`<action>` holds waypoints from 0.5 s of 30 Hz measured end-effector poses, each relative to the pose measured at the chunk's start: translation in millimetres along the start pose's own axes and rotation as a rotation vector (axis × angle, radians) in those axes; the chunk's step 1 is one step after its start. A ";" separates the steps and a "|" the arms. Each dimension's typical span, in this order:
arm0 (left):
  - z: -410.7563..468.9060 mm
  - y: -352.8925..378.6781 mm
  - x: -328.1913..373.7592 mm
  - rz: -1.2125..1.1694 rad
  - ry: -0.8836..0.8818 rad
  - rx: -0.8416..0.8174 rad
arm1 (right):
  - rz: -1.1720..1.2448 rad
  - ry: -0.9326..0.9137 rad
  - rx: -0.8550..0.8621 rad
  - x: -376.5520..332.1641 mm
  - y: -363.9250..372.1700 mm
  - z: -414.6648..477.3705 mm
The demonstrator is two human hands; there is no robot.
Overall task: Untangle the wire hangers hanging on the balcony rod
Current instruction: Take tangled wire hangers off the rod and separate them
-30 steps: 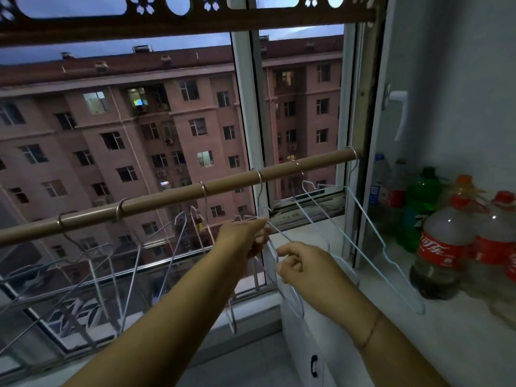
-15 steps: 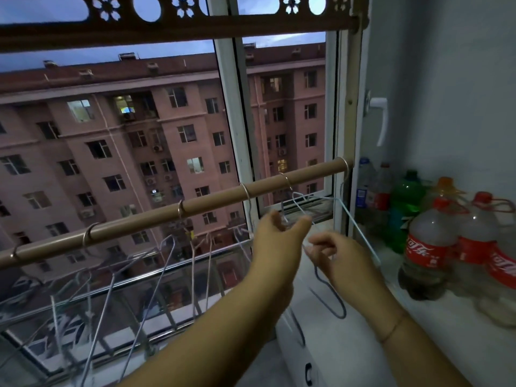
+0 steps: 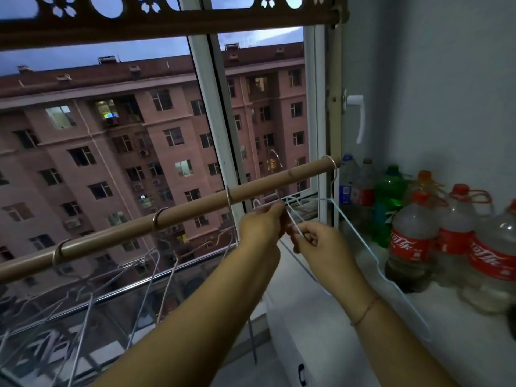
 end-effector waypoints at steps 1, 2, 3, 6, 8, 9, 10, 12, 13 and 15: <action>5.2 2.0 0.7 0.019 0.001 0.007 | -0.018 0.003 -0.001 0.5 0.6 5.7; 10.5 2.3 -0.4 0.033 -0.006 0.019 | -0.047 0.009 -0.009 2.5 2.5 10.9; 15.2 2.2 -2.8 0.046 -0.021 0.035 | -0.081 0.016 -0.026 5.9 5.6 14.8; 24.4 1.8 -17.2 0.127 -0.110 0.053 | -0.148 0.042 -0.111 21.6 21.7 17.1; 26.6 -0.5 -31.4 0.214 -0.156 0.010 | -0.158 0.063 -0.168 32.6 29.5 8.2; 26.0 -2.5 -36.7 0.239 -0.142 -0.017 | -0.139 0.070 -0.183 37.6 30.5 2.3; 24.3 -4.3 -40.6 0.248 -0.120 -0.040 | -0.110 0.075 -0.182 42.1 28.5 -2.7; 16.4 -8.7 -48.0 0.266 -0.107 -0.074 | -0.069 0.078 -0.136 48.6 17.9 -8.0; 11.2 -11.7 -51.6 0.282 -0.121 -0.081 | -0.048 0.074 -0.115 51.4 12.9 -9.0; 0.2 -18.6 -57.4 0.269 -0.156 -0.091 | -0.009 0.047 -0.118 52.1 8.4 -9.5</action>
Point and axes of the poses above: each hand's wrist, its own z-axis towards the middle knuckle, its own y-axis out of the palm, x = y × z, the point moved 9 cm from there along z, towards the middle knuckle, and after that the axes turned 13 degrees about -z, right-handed, at the moved point
